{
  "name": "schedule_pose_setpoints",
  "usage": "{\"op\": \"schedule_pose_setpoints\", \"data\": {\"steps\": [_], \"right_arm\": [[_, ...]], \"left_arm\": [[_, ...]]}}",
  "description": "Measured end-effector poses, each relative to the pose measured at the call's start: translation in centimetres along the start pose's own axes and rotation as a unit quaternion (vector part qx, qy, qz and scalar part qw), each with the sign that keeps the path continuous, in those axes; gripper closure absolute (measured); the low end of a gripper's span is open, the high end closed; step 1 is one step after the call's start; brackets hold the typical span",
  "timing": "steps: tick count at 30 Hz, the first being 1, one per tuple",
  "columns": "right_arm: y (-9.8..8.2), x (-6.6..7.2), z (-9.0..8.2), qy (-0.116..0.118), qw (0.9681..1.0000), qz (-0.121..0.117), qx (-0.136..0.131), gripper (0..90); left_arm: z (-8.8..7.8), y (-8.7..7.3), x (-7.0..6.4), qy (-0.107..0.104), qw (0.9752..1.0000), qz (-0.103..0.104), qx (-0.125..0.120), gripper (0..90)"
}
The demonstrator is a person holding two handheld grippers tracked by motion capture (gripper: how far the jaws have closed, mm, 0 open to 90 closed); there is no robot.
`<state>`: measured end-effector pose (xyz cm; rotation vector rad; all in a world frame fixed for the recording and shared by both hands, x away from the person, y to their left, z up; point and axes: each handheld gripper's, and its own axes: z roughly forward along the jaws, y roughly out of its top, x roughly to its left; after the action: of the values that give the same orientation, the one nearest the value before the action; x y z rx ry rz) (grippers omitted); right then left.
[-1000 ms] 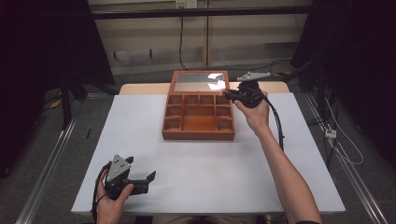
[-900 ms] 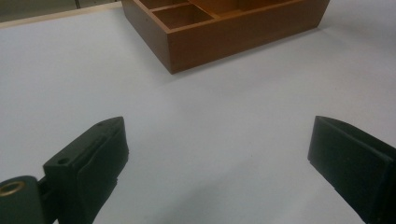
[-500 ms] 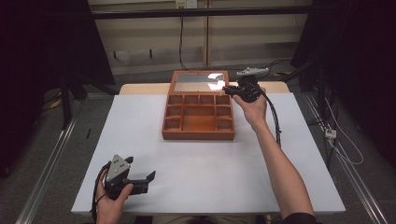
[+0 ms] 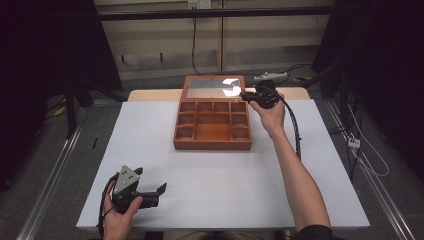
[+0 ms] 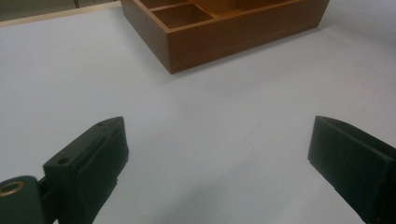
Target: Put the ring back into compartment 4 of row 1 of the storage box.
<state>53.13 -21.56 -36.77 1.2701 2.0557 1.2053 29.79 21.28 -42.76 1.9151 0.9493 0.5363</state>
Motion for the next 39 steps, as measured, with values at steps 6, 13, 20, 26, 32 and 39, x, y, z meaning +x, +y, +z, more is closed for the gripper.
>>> {"op": "schedule_pose_setpoints", "data": {"steps": [6,13,20,26,32,39], "right_arm": [[-0.2,0.4,0.9,0.003,1.0,-0.005,0.003,78.1],[-0.7,0.4,1.8,0.001,0.9999,0.004,0.011,78.1],[-1.1,1.0,2.7,0.001,0.9997,-0.01,0.021,78.1],[-1.3,1.0,3.6,-0.005,0.9997,-0.005,0.025,78.1],[-1.6,0.6,3.9,-0.011,0.9996,0.001,0.028,78.1],[-2.1,0.1,4.2,-0.016,0.9989,0.003,0.044,78.1]], "left_arm": [[0.0,0.0,0.0,-0.003,1.0,0.003,0.0,4.8],[0.0,0.1,-0.1,-0.002,1.0,0.005,-0.001,4.8],[0.0,0.0,-0.1,-0.003,1.0,0.004,0.002,4.8],[-0.1,0.0,0.0,-0.004,1.0,0.006,0.0,4.8],[-0.1,0.0,0.0,-0.003,1.0,0.005,0.001,4.8],[-0.2,0.0,0.1,-0.004,1.0,0.002,0.0,4.8]]}}
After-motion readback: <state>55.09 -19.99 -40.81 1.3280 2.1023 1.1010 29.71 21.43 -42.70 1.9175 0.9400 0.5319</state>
